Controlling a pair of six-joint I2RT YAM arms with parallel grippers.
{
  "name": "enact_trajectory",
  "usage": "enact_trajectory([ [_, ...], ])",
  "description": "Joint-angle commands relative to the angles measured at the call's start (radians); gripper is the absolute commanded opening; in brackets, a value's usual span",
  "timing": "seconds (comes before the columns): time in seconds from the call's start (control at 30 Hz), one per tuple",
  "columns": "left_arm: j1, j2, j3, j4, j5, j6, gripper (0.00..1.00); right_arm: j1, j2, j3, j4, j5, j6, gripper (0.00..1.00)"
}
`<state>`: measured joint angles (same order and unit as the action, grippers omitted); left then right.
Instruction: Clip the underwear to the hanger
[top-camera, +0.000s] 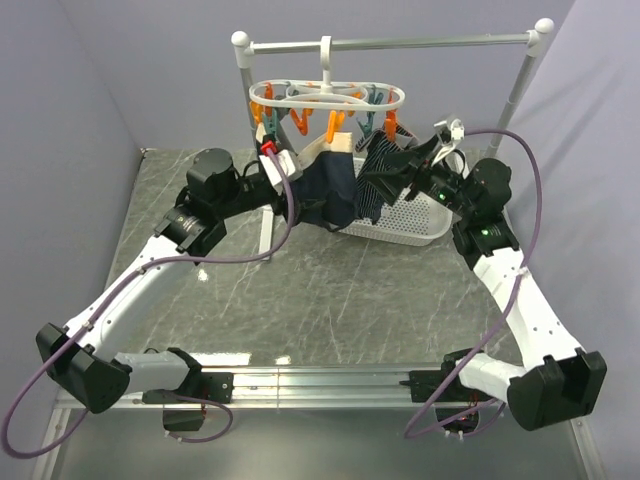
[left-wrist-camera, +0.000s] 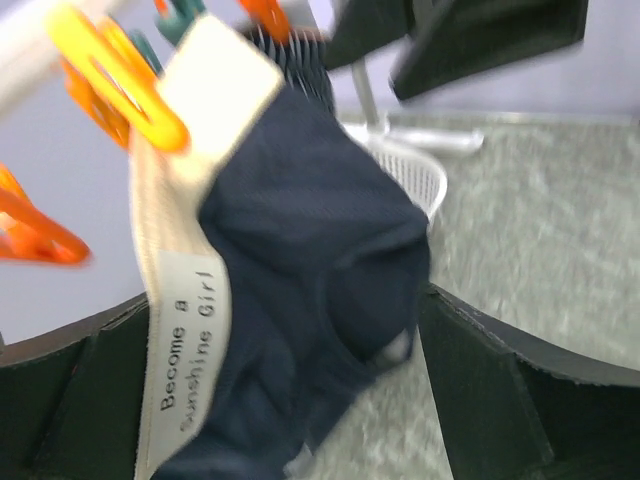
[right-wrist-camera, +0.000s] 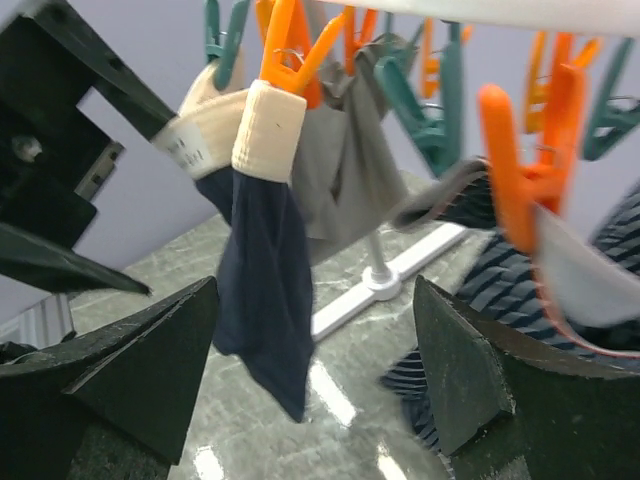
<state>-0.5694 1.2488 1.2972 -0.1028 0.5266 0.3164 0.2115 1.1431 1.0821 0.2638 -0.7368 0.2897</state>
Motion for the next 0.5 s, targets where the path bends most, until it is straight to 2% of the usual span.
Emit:
enact_trajectory([
  [0.0,-0.003,0.001,0.002,0.136,0.007,-0.108,0.99,-0.015,-0.054,-0.005,-0.060,0.027,-0.043,0.86],
  [0.27,0.014,0.165,0.224,0.231,-0.057,-0.131,0.99,-0.040,-0.078,0.013,-0.093,0.036,-0.052,0.86],
  [0.4,0.025,0.158,0.260,0.262,-0.048,-0.204,0.99,-0.072,-0.085,0.036,-0.135,0.019,-0.058,0.86],
  [0.47,0.026,0.138,0.278,0.200,-0.060,-0.224,0.99,-0.109,-0.086,0.048,-0.156,0.007,-0.047,0.87],
])
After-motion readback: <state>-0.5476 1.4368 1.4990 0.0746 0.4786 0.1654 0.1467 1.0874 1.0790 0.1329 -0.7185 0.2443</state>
